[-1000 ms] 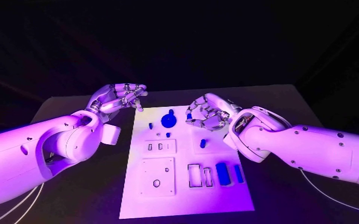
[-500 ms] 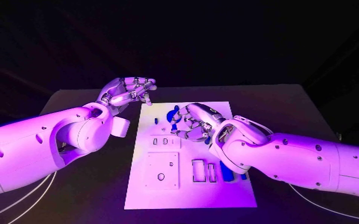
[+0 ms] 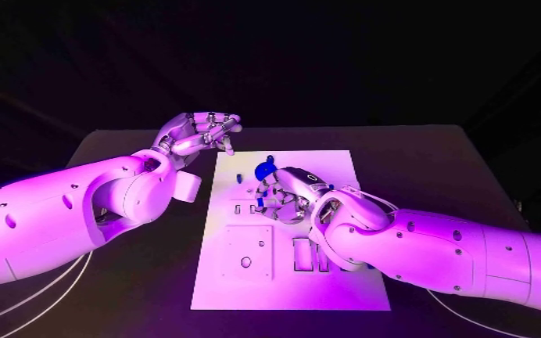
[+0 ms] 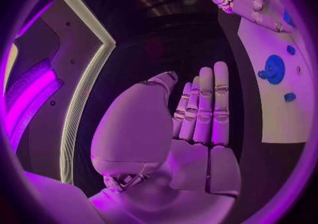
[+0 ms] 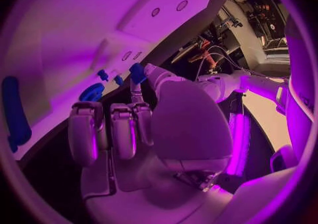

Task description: Assemble the parts on the task board

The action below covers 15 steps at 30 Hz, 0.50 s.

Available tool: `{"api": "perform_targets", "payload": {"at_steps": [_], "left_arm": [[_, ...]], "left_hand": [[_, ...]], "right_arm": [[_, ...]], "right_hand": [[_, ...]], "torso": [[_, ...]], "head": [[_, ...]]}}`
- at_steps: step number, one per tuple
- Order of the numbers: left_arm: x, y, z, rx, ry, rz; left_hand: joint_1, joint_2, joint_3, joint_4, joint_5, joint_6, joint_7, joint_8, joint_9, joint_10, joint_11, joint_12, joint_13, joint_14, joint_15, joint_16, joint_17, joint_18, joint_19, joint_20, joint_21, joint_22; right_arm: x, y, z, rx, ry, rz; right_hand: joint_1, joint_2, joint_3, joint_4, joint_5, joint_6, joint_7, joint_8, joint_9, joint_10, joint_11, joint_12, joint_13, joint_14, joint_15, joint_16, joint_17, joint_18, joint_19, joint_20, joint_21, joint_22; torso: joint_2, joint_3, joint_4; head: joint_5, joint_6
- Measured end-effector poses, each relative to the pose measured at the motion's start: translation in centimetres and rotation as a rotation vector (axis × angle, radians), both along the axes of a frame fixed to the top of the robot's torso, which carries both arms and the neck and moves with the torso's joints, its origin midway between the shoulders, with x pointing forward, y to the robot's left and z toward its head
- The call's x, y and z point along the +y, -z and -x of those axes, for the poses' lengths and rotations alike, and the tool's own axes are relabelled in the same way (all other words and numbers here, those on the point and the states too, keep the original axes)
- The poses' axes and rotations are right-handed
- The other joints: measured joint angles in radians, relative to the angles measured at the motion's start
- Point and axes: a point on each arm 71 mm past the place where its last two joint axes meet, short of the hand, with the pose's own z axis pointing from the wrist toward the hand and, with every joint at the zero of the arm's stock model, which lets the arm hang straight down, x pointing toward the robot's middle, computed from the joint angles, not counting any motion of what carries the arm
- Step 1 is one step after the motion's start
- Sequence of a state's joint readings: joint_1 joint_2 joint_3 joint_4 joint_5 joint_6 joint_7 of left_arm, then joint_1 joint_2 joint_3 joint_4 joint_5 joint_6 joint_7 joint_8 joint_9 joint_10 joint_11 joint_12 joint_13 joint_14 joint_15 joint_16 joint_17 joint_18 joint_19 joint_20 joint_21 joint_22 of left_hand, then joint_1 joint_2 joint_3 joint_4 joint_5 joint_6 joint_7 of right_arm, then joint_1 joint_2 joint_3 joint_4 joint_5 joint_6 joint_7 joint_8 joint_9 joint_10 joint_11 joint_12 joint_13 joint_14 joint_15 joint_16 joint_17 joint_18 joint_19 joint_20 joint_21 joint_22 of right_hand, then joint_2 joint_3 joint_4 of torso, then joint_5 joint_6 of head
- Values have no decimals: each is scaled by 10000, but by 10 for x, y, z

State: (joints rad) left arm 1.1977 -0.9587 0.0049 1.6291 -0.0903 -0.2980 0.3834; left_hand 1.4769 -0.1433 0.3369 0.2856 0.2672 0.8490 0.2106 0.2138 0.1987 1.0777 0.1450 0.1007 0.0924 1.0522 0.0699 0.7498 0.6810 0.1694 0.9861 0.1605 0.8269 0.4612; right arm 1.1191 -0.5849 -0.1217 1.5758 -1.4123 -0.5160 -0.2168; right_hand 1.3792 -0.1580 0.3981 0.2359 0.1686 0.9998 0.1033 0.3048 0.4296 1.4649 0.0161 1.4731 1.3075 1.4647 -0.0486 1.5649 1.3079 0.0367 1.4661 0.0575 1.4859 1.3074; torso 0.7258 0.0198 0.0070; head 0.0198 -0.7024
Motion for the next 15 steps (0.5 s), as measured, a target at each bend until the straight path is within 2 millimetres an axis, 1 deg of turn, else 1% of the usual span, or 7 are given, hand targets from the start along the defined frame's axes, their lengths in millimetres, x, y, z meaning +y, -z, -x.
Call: {"api": "perform_targets", "payload": {"at_steps": [7, 9, 15], "left_arm": [[0, 0, 0, 4, 16, 8], [0, 0, 0, 6, 18, 9], [0, 0, 0, 9, 25, 12]], "left_hand": [[0, 0, 0, 0, 0, 0, 0, 0, -1, 0, 0, 0, 0, 0, 0, 0, 0, 0, 0, 0, 0, -1], [0, 0, 0, 0, 0, 0, 0, 0, 3, 0, 0, 0, 0, 0, 0, 0, 0, 0, -36, 36, 0, 3], [0, 0, 0, 0, 0, 0, 0, 0, 10, 0, 0, 0, 0, 0, 0, 0, 0, 0, -37, 36, 0, 8]], "right_arm": [[2, 8, 1, 36, 64, 248], [3, 9, 0, 21, 99, 322], [2, 13, -2, -3, 191, 483]], "right_hand": [[1, 0, -2, 0, -2, -9, -21, 13, 0, 0, 0, 0, 0, 0, 0, 0, -1, 1, 0, 0, -1, -1], [1, 0, -2, 0, -3, -8, -22, 13, 0, 0, 0, 0, -1, 0, 0, 0, -1, 0, 0, 0, -4, -1], [2, 0, -3, 0, 21, -8, -24, 13, 0, 0, 0, 0, -1, 0, 0, 0, -1, 1, 0, 0, -6, -1]], "torso": [[0, 3, -1], [0, 2, -1], [0, -2, 0]], "head": [[58, -61], [60, -78], [59, -84]]}}
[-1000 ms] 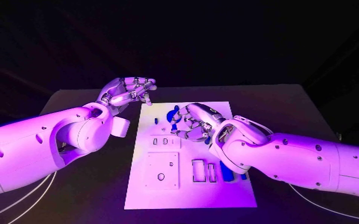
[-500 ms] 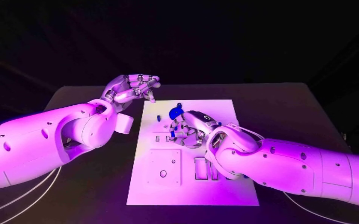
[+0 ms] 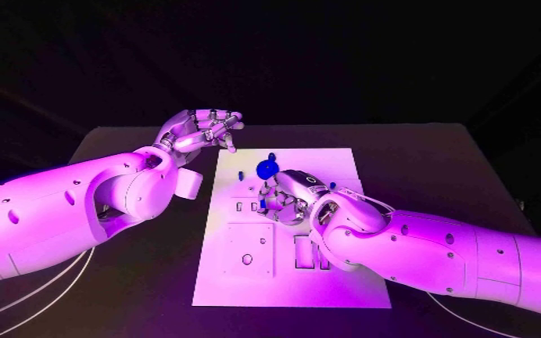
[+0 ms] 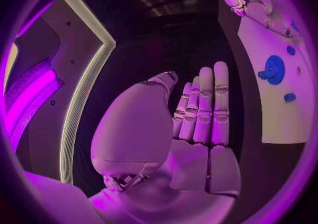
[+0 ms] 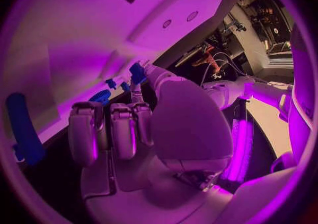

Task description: Assemble the parts on the task board

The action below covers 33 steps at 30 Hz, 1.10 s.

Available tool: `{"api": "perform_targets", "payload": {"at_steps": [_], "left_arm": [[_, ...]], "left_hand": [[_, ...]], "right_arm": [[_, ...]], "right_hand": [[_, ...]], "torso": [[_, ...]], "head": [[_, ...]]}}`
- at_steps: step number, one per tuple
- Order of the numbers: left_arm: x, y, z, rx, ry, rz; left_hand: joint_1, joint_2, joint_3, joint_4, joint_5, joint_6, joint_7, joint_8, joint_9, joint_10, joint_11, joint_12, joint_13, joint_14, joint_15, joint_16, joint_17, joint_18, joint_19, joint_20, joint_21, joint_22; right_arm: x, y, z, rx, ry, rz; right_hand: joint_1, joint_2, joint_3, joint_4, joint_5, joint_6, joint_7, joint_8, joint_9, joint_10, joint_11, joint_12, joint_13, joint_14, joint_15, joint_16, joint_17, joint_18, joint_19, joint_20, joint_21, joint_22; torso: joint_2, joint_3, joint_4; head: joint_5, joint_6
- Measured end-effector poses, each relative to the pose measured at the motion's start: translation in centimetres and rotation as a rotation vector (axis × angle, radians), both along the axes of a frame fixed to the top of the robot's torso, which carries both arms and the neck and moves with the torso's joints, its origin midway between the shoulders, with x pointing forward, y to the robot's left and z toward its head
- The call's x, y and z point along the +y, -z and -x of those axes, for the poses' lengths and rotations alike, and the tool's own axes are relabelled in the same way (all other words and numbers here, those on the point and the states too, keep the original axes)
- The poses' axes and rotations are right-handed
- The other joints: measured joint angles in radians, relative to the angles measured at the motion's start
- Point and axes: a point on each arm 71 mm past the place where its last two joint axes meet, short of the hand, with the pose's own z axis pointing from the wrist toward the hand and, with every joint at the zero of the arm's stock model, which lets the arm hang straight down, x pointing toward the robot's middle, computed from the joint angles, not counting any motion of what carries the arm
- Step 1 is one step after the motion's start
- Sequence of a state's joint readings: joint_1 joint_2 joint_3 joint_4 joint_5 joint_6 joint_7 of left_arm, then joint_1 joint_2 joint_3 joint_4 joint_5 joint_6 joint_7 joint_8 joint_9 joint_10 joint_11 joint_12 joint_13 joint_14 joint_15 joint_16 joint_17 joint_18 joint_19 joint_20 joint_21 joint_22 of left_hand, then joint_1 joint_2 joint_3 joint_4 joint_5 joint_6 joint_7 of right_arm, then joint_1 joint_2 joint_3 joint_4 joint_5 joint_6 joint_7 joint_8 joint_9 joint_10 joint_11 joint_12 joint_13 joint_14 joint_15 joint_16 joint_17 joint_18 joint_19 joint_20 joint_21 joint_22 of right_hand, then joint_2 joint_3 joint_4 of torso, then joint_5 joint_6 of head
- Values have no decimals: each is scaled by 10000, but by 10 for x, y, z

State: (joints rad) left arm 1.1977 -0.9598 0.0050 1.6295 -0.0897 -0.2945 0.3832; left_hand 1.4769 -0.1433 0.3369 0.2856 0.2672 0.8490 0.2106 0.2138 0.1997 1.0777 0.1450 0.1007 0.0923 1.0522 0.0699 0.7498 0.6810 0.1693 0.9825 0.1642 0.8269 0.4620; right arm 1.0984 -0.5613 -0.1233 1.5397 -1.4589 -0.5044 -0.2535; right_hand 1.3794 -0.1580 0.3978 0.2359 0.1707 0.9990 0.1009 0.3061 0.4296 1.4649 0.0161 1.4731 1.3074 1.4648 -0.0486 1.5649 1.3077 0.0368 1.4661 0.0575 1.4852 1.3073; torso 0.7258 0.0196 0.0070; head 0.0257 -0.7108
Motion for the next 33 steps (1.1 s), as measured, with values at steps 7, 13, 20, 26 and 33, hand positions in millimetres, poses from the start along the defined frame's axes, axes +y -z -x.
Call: {"api": "perform_targets", "payload": {"at_steps": [7, 13, 20, 26, 33], "left_arm": [[0, 0, 0, 3, 7, 2], [1, 0, 0, 6, 1, -2], [0, 0, 0, 3, 26, 1], [0, 0, -1, 4, 15, -6], [0, 0, -1, 4, 15, -7]], "left_hand": [[0, 0, 27, 27, 0, 0, 0, 0, -1, 0, 0, 0, 6, 0, 0, 0, 0, 0, 0, 0, 0, -1], [0, 0, 28, 28, 0, 0, 0, 0, -2, 0, 0, 0, 8, 0, 0, 0, 0, 0, 0, 0, 0, -1], [0, 0, 28, 28, 0, 0, 0, 0, -3, 0, 0, 0, 8, 0, 0, 0, 0, 0, 0, 0, 0, -3], [0, 0, 28, 28, 0, 0, 0, 0, -3, 0, 0, 0, 8, 0, 0, 0, 0, 1, 0, 0, 0, -3], [0, 0, 28, 28, 0, 0, 0, 0, -4, 0, 0, 0, 7, 0, 0, 0, 0, 0, 0, 0, 0, -4]], "right_arm": [[2, 4, 1, 33, 2, 85], [2, 5, -1, 16, 28, 139], [3, 6, -1, -17, 32, 145], [2, 6, -1, -30, 39, 150], [2, 6, -1, -31, 48, 162]], "right_hand": [[29, -30, -1, 0, 19, -1, -3, 0, 0, 0, 0, 0, 0, 0, 0, 0, -1, 1, 0, 0, 0, 0], [-2, -85, -2, 0, 19, -15, -18, 87, 2, 0, 0, 0, 0, 0, 0, 0, -2, 1, 0, 0, -1, 8], [-28, -112, -2, 0, 18, -19, -16, 177, 3, 0, 0, 0, -1, 0, 0, 0, -2, 2, 0, 0, -1, 7], [-68, -151, -3, 0, 17, -67, 28, 177, 11, 0, 1, -43, -1, 0, 1, 0, -3, 2, 0, 0, -1, 6], [-80, -241, -3, 0, -30, -121, 78, 177, 285, 37, 37, -82, -1, 0, 1, -1, -3, 3, 0, 0, -1, 6]], "torso": [[3, -6, 6], [6, -6, 4], [5, -5, -12], [-3, -5, -17], [-6, -2, -15]], "head": [[20, -16], [19, -31], [30, -45], [2, -54], [-5, -61]]}}
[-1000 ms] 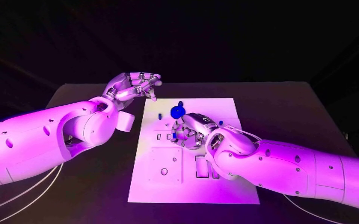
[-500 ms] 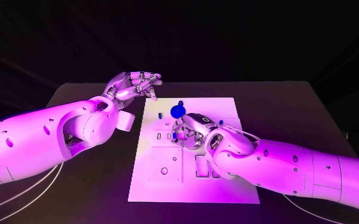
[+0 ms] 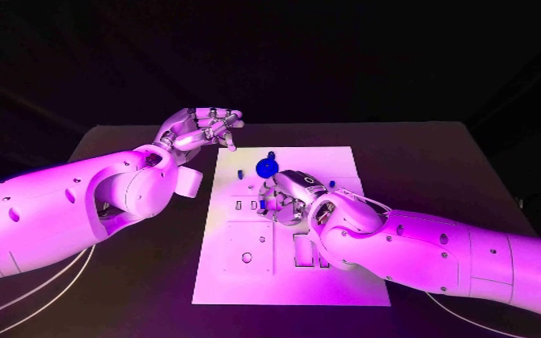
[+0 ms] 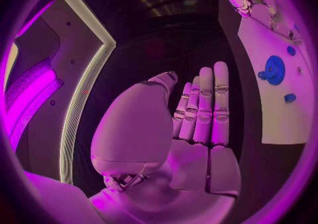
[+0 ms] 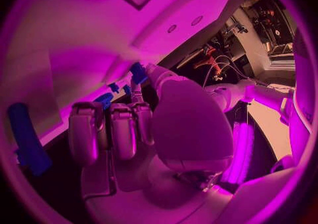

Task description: Assemble the parts on the task board

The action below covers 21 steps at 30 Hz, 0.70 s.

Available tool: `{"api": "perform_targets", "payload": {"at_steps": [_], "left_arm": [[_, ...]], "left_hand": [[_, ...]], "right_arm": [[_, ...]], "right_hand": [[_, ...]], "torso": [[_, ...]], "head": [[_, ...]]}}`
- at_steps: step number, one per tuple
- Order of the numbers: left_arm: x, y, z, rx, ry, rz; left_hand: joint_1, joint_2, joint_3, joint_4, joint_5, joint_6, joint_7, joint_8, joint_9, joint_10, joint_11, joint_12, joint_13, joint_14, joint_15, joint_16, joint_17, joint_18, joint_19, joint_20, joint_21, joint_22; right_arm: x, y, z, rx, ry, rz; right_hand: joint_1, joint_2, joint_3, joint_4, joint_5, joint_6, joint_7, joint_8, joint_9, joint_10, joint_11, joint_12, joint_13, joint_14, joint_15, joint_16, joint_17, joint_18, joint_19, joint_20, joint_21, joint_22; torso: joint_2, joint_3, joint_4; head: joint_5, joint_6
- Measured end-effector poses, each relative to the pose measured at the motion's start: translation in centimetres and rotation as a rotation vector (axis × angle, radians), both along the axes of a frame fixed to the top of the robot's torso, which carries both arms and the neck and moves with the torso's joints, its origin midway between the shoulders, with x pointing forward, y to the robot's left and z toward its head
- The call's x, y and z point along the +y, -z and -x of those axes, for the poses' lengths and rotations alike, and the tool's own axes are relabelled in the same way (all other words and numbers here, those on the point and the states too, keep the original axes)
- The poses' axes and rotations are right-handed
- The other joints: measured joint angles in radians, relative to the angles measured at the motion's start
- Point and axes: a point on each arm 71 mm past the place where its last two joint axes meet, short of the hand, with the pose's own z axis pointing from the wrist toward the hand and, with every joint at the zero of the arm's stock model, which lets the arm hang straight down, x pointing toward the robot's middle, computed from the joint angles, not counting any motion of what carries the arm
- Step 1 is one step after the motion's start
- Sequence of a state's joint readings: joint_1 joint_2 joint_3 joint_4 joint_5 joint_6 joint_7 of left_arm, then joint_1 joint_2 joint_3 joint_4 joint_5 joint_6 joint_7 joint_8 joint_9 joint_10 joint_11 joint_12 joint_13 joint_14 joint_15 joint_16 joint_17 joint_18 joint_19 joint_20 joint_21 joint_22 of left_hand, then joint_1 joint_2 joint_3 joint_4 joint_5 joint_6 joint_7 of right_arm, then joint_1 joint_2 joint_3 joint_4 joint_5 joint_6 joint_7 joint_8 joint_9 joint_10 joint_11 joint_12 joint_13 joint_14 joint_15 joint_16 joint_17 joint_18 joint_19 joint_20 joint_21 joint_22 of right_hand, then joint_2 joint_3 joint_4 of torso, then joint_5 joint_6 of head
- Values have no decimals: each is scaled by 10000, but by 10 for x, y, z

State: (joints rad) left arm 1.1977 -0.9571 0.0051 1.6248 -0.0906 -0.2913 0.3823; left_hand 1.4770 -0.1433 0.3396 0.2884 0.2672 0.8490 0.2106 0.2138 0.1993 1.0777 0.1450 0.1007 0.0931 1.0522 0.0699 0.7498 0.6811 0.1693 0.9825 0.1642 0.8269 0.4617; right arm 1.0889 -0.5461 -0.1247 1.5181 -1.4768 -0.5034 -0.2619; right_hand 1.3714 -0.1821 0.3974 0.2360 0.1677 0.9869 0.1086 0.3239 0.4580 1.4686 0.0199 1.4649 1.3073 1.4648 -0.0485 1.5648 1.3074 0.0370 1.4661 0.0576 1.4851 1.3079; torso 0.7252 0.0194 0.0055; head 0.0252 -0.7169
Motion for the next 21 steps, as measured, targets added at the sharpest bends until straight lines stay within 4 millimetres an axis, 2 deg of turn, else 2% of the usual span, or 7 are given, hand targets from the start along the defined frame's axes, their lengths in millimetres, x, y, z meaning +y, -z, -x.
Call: {"api": "perform_targets", "payload": {"at_steps": [2, 8, 13, 21], "left_arm": [[0, 0, 0, 0, 0, -1], [0, 0, 0, 0, -4, -3], [0, 0, 0, 1, -7, -5], [1, 0, 0, 2, -9, -6]], "left_hand": [[0, 0, 0, 0, 0, 0, 0, 0, 0, 0, 0, 0, 0, 0, 0, 0, 0, 0, 0, 0, 0, 0], [0, 0, 0, 0, 0, 0, 0, 0, -1, 0, 0, 0, 0, 0, 0, 0, 0, 0, 0, 0, 0, -1], [0, 0, 0, 0, 0, 0, 0, 0, -2, 0, 0, 0, 0, 0, 0, 0, 0, 0, 0, 0, 0, -1], [0, 0, 0, 0, 0, 0, 0, 0, 7, 0, 0, 0, -1, 0, 0, 0, 0, 0, 0, 0, 0, 7]], "right_arm": [[0, 0, 0, 2, 6, 6], [0, 0, 0, 10, 22, 25], [0, 0, 0, 25, 23, 48], [-1, 1, 0, 72, 12, 103]], "right_hand": [[0, 0, -24, 24, 0, -34, -29, 0, -1, -24, 24, 0, 0, 0, 0, 0, 0, 0, 0, 0, 0, 0], [-79, -137, -82, 83, -54, -195, 65, 29, -52, 0, 73, -87, 0, 14, 59, 0, 0, 0, 0, 0, -31, -1], [-118, -223, -112, 113, -52, -296, 127, -67, -129, -39, 108, -138, 8, 23, 100, -35, -1, 2, 2, 74, -46, -2], [-118, -222, -124, 125, -92, -403, 164, -106, -159, -47, 186, -254, 7, -1, 146, -38, -1, 2, 2, 74, -89, -2]], "torso": [[-1, 0, 0], [-2, 2, 4], [-2, 5, 4], [0, 8, 3]], "head": [[0, -2], [4, -14], [5, -18], [-15, -25]]}}
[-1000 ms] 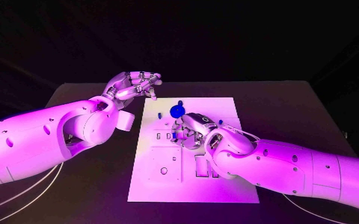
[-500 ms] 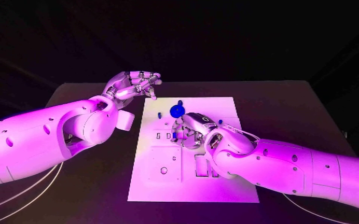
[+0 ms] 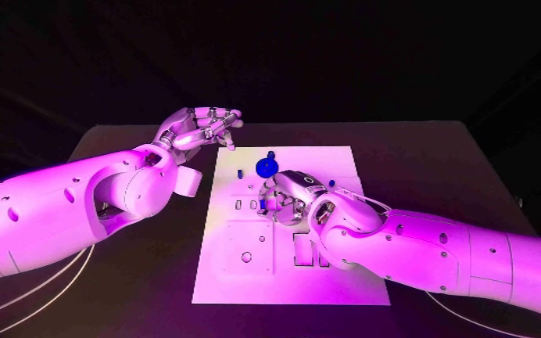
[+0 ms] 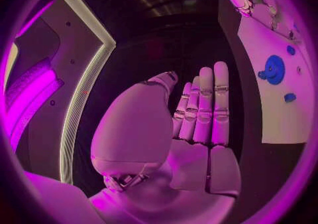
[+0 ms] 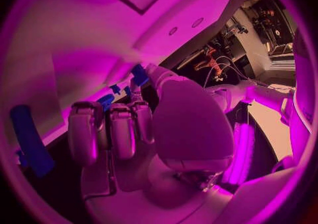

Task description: Assemble the parts on the task board

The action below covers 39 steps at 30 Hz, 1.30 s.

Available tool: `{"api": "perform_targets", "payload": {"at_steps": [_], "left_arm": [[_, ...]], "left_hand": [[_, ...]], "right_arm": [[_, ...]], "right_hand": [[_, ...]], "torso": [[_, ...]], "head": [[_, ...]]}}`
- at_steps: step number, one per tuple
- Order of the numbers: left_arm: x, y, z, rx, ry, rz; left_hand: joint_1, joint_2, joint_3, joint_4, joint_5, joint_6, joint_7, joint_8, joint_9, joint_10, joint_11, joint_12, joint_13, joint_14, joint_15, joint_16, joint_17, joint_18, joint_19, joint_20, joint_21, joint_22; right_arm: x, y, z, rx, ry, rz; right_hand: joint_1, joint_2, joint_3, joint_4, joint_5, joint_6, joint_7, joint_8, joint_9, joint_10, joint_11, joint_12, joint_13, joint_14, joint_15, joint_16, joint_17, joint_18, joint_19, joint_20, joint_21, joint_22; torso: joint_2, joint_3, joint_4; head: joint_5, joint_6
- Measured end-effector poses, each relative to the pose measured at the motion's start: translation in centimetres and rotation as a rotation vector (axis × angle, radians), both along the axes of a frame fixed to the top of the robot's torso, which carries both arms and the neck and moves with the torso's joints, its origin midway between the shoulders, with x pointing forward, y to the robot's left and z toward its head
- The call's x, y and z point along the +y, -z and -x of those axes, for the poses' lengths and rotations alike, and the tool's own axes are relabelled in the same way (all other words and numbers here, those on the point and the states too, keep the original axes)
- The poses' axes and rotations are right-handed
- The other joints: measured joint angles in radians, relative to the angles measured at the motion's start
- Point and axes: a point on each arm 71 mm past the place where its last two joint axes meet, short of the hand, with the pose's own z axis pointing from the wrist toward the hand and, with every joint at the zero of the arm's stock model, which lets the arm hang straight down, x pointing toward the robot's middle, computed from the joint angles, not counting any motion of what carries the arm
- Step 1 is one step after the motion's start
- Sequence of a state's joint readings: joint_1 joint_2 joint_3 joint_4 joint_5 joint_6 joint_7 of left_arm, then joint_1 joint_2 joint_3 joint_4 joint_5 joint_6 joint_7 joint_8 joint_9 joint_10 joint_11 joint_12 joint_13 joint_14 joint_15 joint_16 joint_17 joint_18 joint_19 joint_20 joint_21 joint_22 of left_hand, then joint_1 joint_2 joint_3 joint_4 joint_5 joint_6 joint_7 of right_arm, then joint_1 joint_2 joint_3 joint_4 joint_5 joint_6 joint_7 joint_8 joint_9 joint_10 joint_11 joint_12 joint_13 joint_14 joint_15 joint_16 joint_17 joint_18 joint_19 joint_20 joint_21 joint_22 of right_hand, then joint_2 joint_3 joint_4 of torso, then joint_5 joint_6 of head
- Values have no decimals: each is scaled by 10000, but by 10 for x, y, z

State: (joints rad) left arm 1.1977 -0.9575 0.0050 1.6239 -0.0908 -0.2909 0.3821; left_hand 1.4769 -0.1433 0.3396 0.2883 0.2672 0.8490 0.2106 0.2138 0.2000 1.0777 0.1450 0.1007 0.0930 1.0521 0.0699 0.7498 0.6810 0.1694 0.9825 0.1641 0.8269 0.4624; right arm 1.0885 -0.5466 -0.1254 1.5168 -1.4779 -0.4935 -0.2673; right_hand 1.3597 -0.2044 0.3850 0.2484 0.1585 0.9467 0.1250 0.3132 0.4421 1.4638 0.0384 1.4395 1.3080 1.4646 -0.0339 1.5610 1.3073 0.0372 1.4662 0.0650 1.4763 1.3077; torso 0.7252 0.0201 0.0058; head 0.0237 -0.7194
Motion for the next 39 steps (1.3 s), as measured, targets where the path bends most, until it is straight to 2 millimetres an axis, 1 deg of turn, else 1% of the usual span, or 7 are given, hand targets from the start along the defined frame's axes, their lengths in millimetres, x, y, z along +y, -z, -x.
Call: {"api": "perform_targets", "payload": {"at_steps": [11, 13, 17, 20, 24, 30, 39], "left_arm": [[0, 0, 0, 2, -4, -2], [0, 0, 0, 3, -5, -3], [0, 0, 0, 4, -7, -4], [0, 0, 0, 5, -8, -5], [1, 0, 0, 6, -9, -6], [1, 0, 0, 8, -9, -7], [1, 0, 0, 10, -11, -9]], "left_hand": [[0, 0, 0, 0, 0, 0, 0, 0, -2, 0, 0, 0, 0, 0, 0, 0, 0, 0, 0, 0, 0, -1], [0, 0, 0, 0, 0, 0, 0, 0, -2, 0, 0, 0, 0, 0, 0, 0, 0, -1, 0, 0, 0, -2], [0, 0, 0, 0, 0, 0, 0, 0, -3, 0, 0, 0, 0, 0, 0, 0, 0, -1, 0, 0, 0, -2], [0, 0, 0, 0, 0, 0, 0, 0, -3, 0, 0, 0, 0, 0, 0, 0, 0, 0, 0, 0, 0, -2], [0, 0, 0, 0, 0, 0, 0, 0, -4, 0, 0, 0, -1, 0, 0, 0, 0, 0, 0, 0, 0, -3], [0, 0, 43, -43, 0, 0, 0, 0, 7, 0, 0, 0, -1, 0, 0, 41, 0, -1, -36, -37, 78, 17], [0, 0, 42, -43, 0, 0, 0, 0, 6, 0, 0, 0, -1, 0, 0, 41, 0, -2, -36, -36, 78, 16]], "right_arm": [[0, 1, 0, 70, -13, 84], [0, 1, 0, 78, -11, 93], [0, 1, 0, 84, -6, 99], [0, 1, 0, 83, -3, 96], [0, 1, 0, 73, 5, 81], [-1, 1, 0, 50, 25, 52], [-1, 0, 0, 4, 63, -11]], "right_hand": [[0, 0, -14, 14, 0, -22, 22, -1, -19, -63, 63, -56, -1, 0, 0, 0, 2, 0, -1, 0, -53, -2], [-3, -3, -41, 41, 0, -45, 45, -40, -32, -63, 63, -101, -1, 0, 0, 0, 8, 2, 0, 72, -75, -2], [-39, -39, -83, 83, -23, -129, 55, -39, -64, -117, 118, -116, -2, 37, 36, 0, 8, 1, -1, 71, -75, -2], [-105, -105, -141, 141, -172, -176, 103, -77, -95, -118, 119, -155, -2, 0, 72, 0, 8, 1, -1, 71, -112, -2], [-105, -105, -296, 264, -495, -246, 101, -76, -136, -153, 153, -196, -3, 0, 72, -39, 8, 3, -1, 142, -153, -3], [-145, -145, -777, 384, -973, -328, 107, -76, -212, -338, 185, -378, -4, 36, 108, -41, 7, 2, -1, 142, -245, -3], [-145, -145, -1242, 415, -1025, -543, 149, -130, -289, -619, 224, -755, -4, 0, 144, -95, 6, 3, -5, 146, -347, -4]], "torso": [[3, 0, -4], [3, 0, -4], [3, 0, -4], [3, -1, -3], [4, -1, -3], [4, -1, -2], [4, -1, -1]], "head": [[-6, -2], [-7, -7], [-7, -12], [-7, -13], [-7, -14], [-7, -14], [-12, -10]]}}
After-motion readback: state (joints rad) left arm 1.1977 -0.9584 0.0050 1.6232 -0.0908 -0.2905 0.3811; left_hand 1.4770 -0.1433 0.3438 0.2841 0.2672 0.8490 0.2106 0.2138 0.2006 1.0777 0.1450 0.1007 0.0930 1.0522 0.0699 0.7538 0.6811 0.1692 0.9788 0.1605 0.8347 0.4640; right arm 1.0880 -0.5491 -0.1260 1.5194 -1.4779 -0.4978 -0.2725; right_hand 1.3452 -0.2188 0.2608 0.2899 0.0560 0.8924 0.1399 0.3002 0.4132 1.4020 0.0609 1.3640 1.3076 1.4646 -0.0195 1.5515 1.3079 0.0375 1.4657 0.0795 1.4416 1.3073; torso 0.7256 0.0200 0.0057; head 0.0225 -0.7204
